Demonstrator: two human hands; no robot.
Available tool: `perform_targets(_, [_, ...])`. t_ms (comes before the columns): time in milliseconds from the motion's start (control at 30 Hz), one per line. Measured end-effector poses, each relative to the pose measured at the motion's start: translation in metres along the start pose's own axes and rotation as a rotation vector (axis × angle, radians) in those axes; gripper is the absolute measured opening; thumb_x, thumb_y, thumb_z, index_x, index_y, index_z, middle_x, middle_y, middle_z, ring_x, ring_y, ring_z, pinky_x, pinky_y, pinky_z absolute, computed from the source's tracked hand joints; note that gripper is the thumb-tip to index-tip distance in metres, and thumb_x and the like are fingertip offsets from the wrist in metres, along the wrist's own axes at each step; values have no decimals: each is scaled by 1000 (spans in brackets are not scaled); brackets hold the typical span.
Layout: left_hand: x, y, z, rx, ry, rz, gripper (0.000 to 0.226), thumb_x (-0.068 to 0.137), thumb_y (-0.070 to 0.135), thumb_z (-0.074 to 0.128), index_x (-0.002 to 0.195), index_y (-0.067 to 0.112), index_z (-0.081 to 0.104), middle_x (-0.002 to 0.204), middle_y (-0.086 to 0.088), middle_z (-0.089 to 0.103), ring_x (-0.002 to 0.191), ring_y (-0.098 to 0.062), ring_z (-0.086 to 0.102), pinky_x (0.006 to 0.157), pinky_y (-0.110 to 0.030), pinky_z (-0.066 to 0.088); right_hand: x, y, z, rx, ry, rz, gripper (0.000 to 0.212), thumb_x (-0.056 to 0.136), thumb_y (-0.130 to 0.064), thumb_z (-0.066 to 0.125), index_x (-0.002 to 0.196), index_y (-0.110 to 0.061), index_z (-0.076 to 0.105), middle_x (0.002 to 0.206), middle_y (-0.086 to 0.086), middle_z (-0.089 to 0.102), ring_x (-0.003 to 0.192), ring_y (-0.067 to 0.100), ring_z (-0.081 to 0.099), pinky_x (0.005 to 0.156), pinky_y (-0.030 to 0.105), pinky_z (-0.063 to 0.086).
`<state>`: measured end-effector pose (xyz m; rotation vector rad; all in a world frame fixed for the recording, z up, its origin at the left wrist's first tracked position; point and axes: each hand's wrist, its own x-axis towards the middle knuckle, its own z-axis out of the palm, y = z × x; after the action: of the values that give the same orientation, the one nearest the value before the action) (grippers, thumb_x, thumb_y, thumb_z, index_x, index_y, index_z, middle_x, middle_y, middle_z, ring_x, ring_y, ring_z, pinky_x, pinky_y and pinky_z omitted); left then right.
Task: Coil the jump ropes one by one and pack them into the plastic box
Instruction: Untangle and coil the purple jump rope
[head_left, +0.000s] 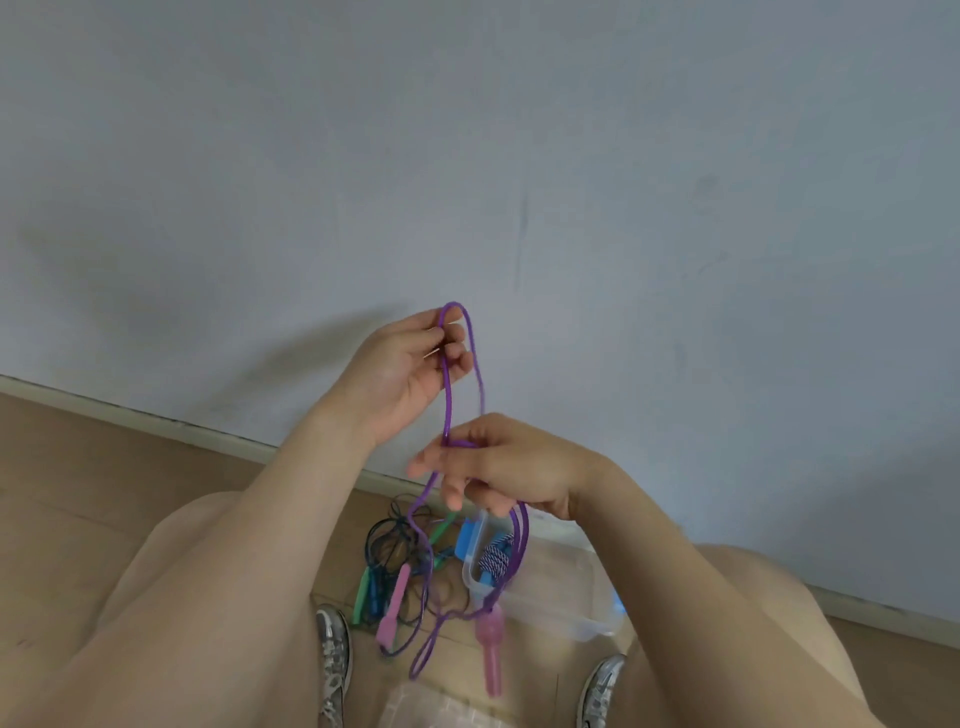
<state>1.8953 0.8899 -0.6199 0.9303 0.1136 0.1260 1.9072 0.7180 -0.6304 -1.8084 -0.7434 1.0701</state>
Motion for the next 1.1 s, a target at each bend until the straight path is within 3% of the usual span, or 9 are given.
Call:
perform_targets(133, [1,-11,-9,370,69,-145,37,110,37,48,115,5,66,88,-8,65,64,-21,63,75,-42,52,8,-3,-3,208,405,-226,41,114,-32,45,100,-4,72,69,6,57,48,16,36,48,27,30])
perform_targets(333, [-11,-16,-7,695,-154,-434,85,88,89,38,95,8,64,75,-9,61,76,-29,66,88,-41,58,2,-10,-22,633,845,-420,31,115,-25,40,99,-9,61,74,5,59,50,18,42,50,30,36])
perform_targets(533, [-1,-28,-44,1446,-28,-360,42,108,31,52,77,9,71,67,-2,73,69,-20,72,71,-27,56,-9,-12,-35,926,934,-507,28,115,-24,38,102,-9,57,75,7,62,53,23,48,50,30,42])
perform_targets(700, [2,-36,-65,1945,73,-570,27,94,7,63,119,-1,67,101,-14,70,87,-28,66,74,-33,52,-21,-17,-47,1114,990,-554,25,115,-22,37,106,-9,56,78,9,67,55,23,53,52,30,47])
perform_targets(800, [4,-36,-65,1913,99,-523,24,100,10,61,118,-4,67,114,-18,74,102,-31,69,85,-34,54,-28,-17,-53,1125,988,-542,24,115,-22,39,112,-9,58,91,11,73,57,23,56,55,31,50])
perform_targets(867, [9,-36,-64,1757,115,-405,25,106,16,53,106,-3,70,89,-11,80,92,-26,75,93,-38,57,-29,-17,-53,1079,964,-508,27,115,-23,38,118,-8,60,101,12,76,57,21,57,56,30,50])
perform_targets(967, [6,-31,-45,1167,168,-310,35,112,31,40,96,6,58,54,6,55,45,-19,51,58,-30,52,-27,-17,-47,1027,906,-450,30,116,-24,37,121,-7,61,107,15,77,57,21,55,55,30,50])
perform_targets(1033, [-1,-22,-26,794,81,-289,19,109,23,47,101,8,56,60,3,37,48,-14,29,47,-26,31,-25,-19,-42,1017,867,-428,31,116,-25,37,120,-6,61,109,17,78,58,22,56,56,30,51])
perform_targets(1100, [-4,-15,-16,646,-59,-270,14,104,12,55,106,6,67,71,-4,52,54,-13,27,49,-26,25,-22,-21,-35,1030,836,-422,28,116,-24,37,119,-7,59,110,18,78,60,23,57,58,31,53])
